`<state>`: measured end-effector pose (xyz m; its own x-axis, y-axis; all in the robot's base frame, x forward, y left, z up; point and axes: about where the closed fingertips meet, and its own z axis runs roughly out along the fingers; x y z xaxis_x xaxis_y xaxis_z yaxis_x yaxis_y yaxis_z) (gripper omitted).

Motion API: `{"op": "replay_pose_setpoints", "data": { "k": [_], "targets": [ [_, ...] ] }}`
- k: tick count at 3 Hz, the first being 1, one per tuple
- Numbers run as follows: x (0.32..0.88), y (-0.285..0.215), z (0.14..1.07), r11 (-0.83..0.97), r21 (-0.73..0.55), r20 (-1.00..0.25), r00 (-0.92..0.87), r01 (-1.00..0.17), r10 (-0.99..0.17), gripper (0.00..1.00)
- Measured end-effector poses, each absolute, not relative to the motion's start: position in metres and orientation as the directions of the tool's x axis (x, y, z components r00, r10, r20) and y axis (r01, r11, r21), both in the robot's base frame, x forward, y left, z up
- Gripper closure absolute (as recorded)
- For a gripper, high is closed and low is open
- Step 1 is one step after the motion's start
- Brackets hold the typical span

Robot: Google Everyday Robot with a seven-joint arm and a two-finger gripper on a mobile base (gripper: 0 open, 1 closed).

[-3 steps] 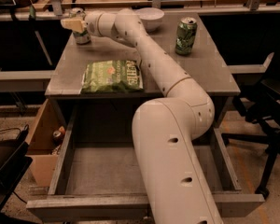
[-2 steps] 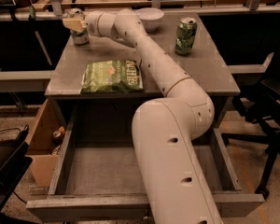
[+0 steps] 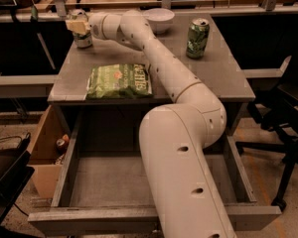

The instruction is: Place 7up can into top drawer

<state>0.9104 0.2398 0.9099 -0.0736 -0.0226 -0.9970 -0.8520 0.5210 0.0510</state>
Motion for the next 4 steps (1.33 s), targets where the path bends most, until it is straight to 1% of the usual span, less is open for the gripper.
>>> {"op": "replay_pose_setpoints", "data": {
  "k": [1,2,3,4],
  "targets": [
    [0.9,0.224,0.941,0.53,-0.008,-0.999,-0.021,-0.848,-0.048,1.0],
    [0.867,0.196,0.988,0.532,-0.081,-0.997,0.06,-0.843,-0.058,1.0],
    [0.809,0.164,1.035,0.525,-0.143,-0.989,0.143,-0.839,-0.041,1.0],
    [0.749,0.136,1.071,0.544,-0.233,-0.968,0.245,-0.806,-0.05,1.0]
  ]
}}
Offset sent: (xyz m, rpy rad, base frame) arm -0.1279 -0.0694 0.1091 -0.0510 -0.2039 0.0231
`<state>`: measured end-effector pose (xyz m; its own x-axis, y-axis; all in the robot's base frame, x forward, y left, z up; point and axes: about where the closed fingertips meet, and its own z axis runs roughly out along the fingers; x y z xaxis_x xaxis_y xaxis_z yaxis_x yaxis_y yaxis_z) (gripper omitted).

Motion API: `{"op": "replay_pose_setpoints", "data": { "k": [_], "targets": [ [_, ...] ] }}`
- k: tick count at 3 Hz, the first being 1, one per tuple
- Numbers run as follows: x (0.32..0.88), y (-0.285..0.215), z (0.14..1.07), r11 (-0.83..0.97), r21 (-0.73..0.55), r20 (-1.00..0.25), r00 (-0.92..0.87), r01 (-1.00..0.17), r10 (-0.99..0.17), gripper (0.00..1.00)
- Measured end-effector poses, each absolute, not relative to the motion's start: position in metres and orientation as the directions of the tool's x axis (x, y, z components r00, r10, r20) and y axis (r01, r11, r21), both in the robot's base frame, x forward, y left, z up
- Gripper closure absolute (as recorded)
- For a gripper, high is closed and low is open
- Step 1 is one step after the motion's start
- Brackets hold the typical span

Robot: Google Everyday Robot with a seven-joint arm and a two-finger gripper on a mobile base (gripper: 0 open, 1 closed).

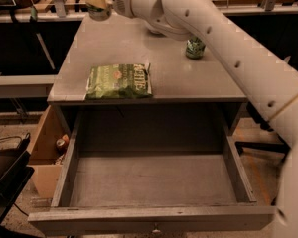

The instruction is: Place 7up can into top drawer

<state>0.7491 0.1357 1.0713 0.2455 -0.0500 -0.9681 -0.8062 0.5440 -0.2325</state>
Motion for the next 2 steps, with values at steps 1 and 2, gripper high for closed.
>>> {"op": "replay_pose_setpoints", "data": {
  "k": [1,2],
  "targets": [
    [0.677,0.13,1.083,0.526,-0.247,-0.963,0.267,-0.814,-0.039,1.0],
    [0.603,0.14,1.053,0.465,-0.16,-0.983,0.184,-0.871,0.006,1.0]
  ]
}}
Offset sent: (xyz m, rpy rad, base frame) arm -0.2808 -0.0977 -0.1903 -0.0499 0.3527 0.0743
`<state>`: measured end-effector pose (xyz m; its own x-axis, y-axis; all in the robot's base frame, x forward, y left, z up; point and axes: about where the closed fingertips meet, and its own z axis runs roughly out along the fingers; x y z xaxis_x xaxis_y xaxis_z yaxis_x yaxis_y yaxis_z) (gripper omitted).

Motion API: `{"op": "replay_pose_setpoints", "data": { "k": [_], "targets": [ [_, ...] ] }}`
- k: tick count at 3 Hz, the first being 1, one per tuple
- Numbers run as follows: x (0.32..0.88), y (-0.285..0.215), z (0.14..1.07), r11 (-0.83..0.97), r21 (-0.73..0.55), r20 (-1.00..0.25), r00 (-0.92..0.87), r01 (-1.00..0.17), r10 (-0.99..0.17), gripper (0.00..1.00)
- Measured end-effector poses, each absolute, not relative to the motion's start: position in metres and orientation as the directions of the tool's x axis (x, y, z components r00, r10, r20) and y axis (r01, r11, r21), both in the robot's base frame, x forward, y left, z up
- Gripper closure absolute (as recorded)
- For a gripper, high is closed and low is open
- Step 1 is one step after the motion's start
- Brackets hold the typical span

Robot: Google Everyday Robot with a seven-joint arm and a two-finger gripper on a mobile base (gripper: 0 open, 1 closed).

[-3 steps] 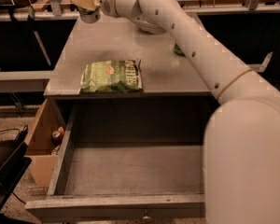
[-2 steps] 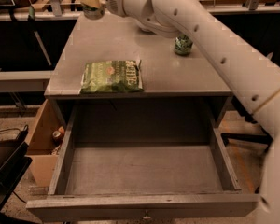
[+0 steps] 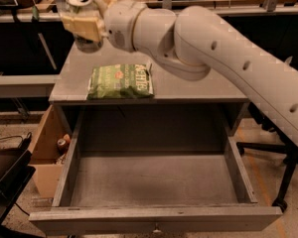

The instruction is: Place 7up can into top drawer

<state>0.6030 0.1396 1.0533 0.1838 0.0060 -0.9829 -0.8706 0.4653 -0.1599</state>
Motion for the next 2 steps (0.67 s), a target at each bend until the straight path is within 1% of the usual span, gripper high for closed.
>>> {"op": "replay_pose_setpoints", "data": {
  "k": [1,2],
  "targets": [
    [0.559,0.138,1.008,0.457,-0.034,-0.995,0.072,-0.889,0.066,1.0],
    [0.509,0.125,0.956,0.457,0.119,-0.992,-0.082,-0.882,0.099,1.0]
  ]
}}
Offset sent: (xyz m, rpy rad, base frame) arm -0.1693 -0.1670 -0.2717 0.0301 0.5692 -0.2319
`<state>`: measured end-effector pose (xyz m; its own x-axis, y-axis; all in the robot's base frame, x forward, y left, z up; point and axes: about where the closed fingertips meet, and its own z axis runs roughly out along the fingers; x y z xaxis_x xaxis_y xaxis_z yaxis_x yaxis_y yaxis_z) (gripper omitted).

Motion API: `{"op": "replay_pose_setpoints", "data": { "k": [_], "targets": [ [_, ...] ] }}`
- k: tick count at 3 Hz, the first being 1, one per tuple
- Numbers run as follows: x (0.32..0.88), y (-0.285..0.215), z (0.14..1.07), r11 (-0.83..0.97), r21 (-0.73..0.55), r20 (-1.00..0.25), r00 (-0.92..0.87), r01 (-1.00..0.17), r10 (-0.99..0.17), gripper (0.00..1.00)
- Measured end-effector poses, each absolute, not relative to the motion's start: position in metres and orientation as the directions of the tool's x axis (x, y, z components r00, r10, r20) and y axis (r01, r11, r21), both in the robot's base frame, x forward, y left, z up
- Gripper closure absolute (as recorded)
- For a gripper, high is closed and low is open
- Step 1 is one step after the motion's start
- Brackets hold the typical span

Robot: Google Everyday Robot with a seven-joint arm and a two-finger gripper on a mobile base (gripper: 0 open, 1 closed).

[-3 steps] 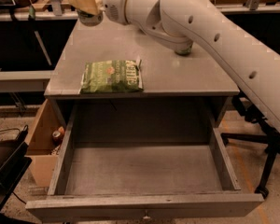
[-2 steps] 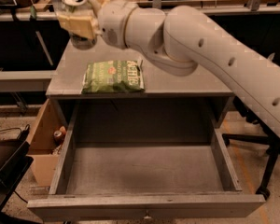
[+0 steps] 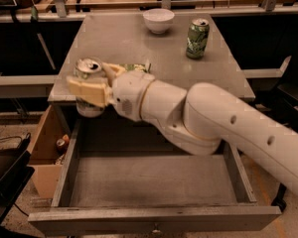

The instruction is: Place 7up can into top drawer

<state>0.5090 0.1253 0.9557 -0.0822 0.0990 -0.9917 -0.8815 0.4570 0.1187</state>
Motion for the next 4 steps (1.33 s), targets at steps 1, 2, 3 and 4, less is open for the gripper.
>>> {"op": "replay_pose_setpoints", "data": {
  "k": [1,2,3,4],
  "targets": [
    [0.467,0.097,0.893,0.486,0.266,-0.96,-0.274,-0.833,0.056,1.0],
    [0.46,0.098,0.887,0.507,0.297,-0.945,-0.324,-0.809,0.036,1.0],
    [0.47,0.099,0.885,0.499,0.293,-0.946,-0.322,-0.816,0.029,1.0],
    [0.49,0.084,0.876,0.468,0.271,-0.95,-0.313,-0.841,-0.013,1.0]
  ]
}}
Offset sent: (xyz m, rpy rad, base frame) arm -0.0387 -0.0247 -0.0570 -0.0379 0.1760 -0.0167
